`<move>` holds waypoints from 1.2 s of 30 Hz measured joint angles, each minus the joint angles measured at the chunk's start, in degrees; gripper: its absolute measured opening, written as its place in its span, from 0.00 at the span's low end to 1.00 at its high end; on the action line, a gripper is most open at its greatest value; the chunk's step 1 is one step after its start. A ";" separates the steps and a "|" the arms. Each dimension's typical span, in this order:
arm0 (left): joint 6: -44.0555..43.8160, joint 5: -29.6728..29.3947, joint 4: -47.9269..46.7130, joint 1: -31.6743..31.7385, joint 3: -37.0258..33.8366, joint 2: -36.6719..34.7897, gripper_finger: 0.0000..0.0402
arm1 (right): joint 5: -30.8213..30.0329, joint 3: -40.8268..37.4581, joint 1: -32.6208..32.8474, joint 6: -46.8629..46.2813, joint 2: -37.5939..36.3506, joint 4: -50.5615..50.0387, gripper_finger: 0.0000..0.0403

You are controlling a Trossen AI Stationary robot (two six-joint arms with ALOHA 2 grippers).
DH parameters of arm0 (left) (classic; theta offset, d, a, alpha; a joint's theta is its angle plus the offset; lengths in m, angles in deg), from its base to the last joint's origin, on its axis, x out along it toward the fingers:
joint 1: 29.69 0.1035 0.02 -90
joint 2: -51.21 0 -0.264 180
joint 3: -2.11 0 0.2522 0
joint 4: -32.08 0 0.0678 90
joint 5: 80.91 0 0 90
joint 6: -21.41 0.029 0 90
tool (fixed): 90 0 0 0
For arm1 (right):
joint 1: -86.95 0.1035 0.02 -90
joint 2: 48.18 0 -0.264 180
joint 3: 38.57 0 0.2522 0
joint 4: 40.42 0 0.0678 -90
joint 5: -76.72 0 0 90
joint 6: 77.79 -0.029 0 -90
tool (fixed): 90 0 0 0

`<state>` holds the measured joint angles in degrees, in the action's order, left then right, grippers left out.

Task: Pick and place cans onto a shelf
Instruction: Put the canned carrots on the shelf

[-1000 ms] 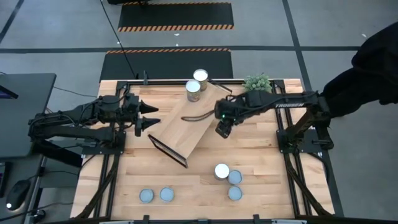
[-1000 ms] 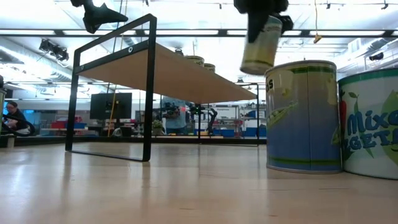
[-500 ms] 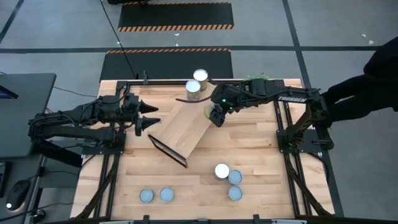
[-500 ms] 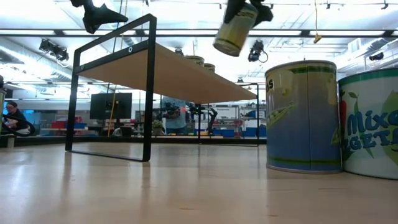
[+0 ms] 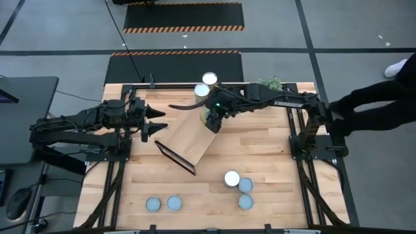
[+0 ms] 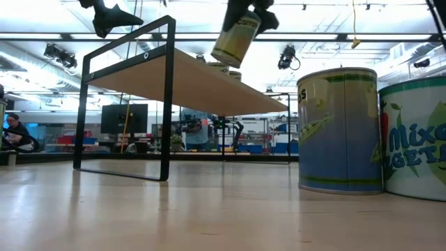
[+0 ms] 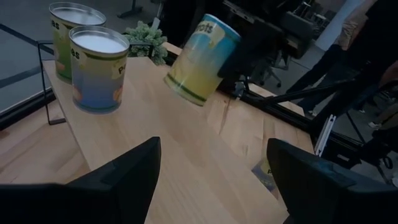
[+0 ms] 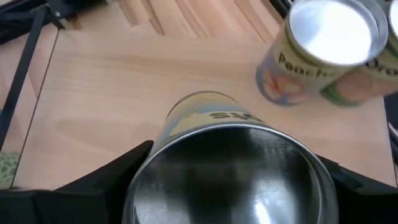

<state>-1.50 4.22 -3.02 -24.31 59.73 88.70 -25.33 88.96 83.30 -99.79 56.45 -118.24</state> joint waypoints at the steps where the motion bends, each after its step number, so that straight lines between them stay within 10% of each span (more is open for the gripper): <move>1: 0.00 0.00 0.00 0.00 0.00 -0.02 0.75 | 0.20 1.10 -0.22 0.56 0.92 -0.30 0.79; 36: -0.35 0.02 -0.39 0.00 0.00 -0.02 0.75 | 4.04 4.10 -4.10 11.28 6.91 -3.60 0.79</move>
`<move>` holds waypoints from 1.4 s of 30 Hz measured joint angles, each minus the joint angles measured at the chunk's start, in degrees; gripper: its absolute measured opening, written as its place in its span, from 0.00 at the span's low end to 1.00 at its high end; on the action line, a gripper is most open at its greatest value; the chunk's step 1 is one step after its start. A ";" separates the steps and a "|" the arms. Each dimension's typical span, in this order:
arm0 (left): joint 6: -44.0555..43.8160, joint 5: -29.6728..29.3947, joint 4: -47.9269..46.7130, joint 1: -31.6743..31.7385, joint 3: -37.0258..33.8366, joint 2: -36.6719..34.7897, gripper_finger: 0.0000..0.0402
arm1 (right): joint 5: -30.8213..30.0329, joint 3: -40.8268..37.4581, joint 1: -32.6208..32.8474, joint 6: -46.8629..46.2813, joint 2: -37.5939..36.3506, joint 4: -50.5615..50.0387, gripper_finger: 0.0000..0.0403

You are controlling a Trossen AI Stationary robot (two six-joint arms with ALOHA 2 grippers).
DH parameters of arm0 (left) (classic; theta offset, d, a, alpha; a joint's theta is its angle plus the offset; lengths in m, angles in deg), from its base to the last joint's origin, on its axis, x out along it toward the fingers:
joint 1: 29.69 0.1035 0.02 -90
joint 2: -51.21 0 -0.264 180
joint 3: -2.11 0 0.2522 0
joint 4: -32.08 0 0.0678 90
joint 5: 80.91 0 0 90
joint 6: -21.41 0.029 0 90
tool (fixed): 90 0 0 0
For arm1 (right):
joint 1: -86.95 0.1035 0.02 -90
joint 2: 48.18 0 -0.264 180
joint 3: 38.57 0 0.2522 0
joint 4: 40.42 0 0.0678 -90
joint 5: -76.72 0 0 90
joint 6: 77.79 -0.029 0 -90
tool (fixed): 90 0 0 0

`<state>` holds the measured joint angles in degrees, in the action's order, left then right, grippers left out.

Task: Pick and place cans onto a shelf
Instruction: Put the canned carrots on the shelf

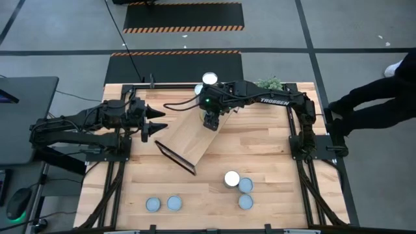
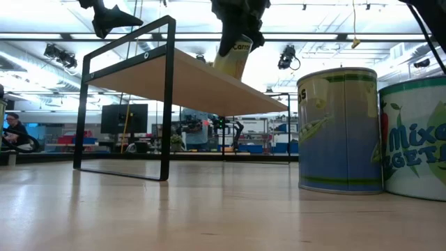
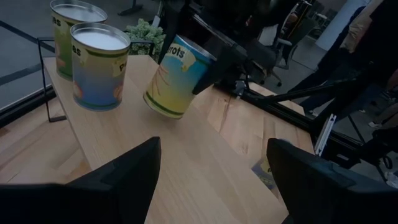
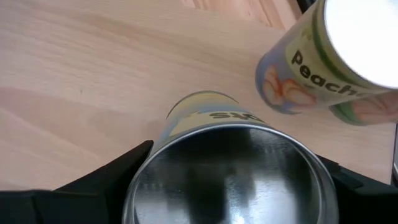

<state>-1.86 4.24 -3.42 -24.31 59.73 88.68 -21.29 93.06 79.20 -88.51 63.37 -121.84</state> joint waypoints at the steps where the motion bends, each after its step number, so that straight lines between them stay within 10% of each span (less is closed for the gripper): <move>1: 0.00 0.00 0.00 0.00 0.00 0.01 0.75 | 0.09 0.00 0.04 0.00 0.00 0.00 0.79; 42: 0.04 0.02 0.02 0.02 0.00 0.01 0.75 | 2.83 0.00 0.04 1.95 -0.07 0.14 0.91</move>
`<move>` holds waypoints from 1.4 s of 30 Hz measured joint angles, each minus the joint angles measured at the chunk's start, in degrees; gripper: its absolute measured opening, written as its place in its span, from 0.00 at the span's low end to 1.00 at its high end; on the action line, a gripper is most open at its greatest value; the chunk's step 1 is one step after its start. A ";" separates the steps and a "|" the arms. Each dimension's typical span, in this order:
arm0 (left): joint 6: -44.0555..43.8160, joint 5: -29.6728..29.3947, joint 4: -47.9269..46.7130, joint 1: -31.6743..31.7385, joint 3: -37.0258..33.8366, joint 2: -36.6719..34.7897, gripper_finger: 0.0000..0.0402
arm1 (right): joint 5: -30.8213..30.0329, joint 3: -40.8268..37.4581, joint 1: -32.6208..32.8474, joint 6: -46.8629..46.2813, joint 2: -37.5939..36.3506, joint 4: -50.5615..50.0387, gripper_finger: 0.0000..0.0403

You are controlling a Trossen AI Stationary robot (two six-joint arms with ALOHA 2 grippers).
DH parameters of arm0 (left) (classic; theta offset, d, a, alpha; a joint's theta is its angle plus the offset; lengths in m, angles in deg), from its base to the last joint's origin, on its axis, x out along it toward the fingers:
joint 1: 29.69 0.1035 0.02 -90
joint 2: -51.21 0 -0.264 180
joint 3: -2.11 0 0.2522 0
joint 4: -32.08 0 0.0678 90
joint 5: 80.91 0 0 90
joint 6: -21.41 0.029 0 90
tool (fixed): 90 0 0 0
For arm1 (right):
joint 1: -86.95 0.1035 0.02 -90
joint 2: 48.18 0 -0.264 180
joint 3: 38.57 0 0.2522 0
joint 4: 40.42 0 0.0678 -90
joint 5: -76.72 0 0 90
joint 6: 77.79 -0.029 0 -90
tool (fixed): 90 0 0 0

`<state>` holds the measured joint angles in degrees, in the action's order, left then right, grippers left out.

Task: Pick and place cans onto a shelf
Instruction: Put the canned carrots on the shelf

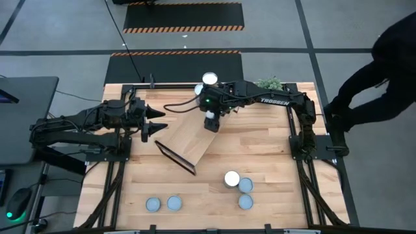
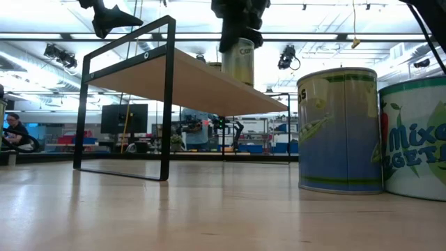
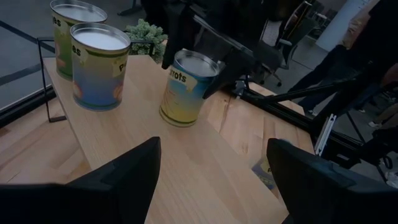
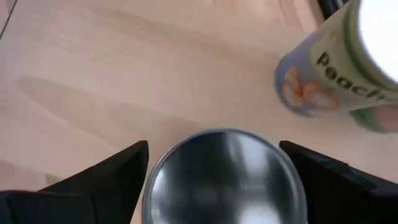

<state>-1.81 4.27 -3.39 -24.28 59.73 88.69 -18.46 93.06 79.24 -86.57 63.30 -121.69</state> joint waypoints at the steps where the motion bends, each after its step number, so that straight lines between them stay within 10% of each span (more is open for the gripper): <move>1: 0.00 0.00 0.00 -0.01 0.00 0.00 0.75 | -0.70 0.00 0.00 0.00 0.00 0.41 0.91; 42: -0.11 0.00 -0.87 -0.02 0.00 0.01 0.75 | -7.83 14.03 3.98 -0.15 -0.48 -20.83 0.87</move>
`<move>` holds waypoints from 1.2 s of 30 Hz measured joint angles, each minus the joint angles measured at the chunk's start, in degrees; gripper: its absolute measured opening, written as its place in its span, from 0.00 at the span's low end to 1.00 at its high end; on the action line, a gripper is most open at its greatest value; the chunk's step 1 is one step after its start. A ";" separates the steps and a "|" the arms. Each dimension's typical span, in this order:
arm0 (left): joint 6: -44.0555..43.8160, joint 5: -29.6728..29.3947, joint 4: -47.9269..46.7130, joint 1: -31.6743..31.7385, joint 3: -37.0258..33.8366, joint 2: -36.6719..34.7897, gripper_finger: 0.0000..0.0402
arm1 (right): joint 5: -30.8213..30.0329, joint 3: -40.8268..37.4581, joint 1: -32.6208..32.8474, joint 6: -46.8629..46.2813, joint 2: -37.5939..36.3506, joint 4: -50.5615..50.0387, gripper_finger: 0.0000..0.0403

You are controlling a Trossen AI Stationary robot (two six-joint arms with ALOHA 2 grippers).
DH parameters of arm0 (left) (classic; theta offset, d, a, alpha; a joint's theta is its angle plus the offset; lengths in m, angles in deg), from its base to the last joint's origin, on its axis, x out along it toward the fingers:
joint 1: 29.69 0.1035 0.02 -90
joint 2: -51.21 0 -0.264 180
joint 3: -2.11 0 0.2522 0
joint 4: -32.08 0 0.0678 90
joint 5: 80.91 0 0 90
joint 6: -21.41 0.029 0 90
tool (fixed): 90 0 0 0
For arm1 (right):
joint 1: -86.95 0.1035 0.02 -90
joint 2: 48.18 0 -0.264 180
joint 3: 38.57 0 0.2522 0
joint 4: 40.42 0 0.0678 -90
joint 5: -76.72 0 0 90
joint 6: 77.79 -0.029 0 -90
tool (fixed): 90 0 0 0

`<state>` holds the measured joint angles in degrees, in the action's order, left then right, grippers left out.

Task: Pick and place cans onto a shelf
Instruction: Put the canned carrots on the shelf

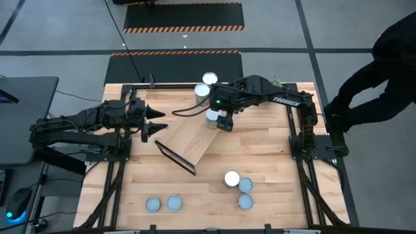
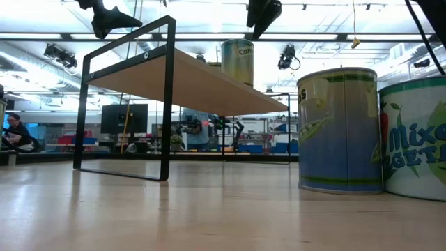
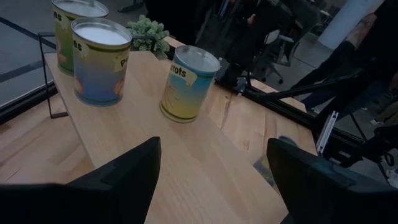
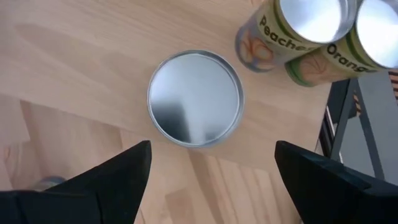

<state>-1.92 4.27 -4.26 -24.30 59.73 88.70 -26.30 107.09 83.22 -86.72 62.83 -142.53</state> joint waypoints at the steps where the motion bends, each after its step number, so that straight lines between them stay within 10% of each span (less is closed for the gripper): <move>1: 0.00 0.00 -0.16 0.01 0.00 0.00 0.75 | -0.13 0.01 0.04 -0.29 -0.09 -0.06 0.87; 9: 0.04 0.00 -0.37 0.02 0.00 0.00 0.75 | -2.56 -1.56 1.61 -1.20 -1.24 -0.34 0.87; 36: -0.03 -0.02 -0.40 0.00 0.00 0.01 0.75 | -5.78 -43.70 4.04 -8.55 -16.53 33.88 0.86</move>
<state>-1.96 4.24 -4.66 -24.30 59.73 88.70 -32.07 63.39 87.26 -95.27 46.30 -108.65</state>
